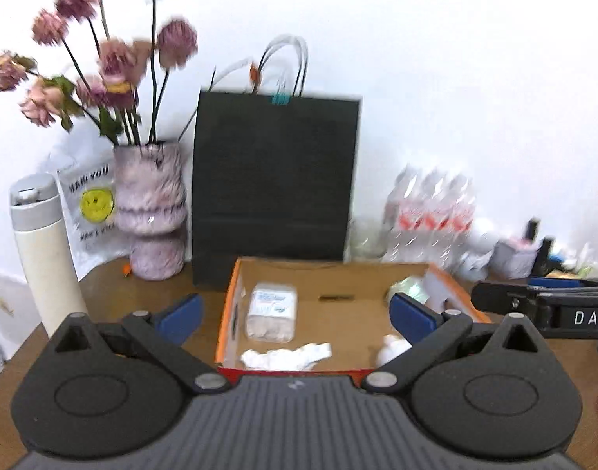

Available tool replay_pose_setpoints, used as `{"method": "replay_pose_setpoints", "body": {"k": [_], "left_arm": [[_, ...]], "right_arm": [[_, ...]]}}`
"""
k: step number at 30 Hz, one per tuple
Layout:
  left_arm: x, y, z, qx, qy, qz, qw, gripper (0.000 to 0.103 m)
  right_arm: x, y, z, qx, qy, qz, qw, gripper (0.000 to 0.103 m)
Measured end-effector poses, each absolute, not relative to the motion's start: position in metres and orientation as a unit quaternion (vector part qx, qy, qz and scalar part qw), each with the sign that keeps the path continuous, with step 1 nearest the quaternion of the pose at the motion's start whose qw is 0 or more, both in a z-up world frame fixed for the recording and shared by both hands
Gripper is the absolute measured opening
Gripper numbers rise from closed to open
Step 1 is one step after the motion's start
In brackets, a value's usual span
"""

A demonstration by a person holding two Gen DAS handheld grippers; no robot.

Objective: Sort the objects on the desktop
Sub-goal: 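Withdraw both tools from the box toward the remaining items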

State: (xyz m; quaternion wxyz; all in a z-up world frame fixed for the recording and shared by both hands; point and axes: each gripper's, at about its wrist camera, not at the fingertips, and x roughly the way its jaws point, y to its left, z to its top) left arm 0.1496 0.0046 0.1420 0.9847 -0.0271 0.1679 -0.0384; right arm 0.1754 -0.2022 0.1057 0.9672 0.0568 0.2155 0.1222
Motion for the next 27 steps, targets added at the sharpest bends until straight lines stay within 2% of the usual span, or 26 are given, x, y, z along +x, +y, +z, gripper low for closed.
{"method": "replay_pose_setpoints", "body": {"k": [3,8,10,12,18,23,27], "left_arm": [[0.129,0.002,0.138,-0.019,0.154,-0.044,0.987,0.103],[0.084,0.003,0.132,-0.001,0.155,-0.01,0.988,0.103],[0.059,0.003,0.123,0.005,0.164,-0.023,0.986,0.103],[0.033,0.001,0.11,0.013,0.167,-0.035,0.985,0.103],[-0.025,0.006,0.062,-0.01,0.219,-0.055,0.974,0.103],[-0.055,0.017,0.054,0.014,0.215,-0.055,0.975,0.103],[-0.047,0.03,0.05,0.015,0.224,-0.019,0.974,0.103]], "right_arm": [[0.14,-0.202,0.095,0.076,0.157,0.12,0.977,0.095],[0.101,-0.192,0.091,0.038,0.138,0.098,0.985,0.095],[0.079,-0.193,0.088,0.048,0.144,0.116,0.982,0.097],[0.054,-0.196,0.081,0.054,0.154,0.133,0.978,0.103],[-0.019,-0.21,0.05,0.085,0.164,0.139,0.973,0.103],[-0.052,-0.206,0.027,0.069,0.187,0.134,0.971,0.103],[-0.054,-0.189,0.019,0.043,0.22,0.158,0.962,0.101]]}}
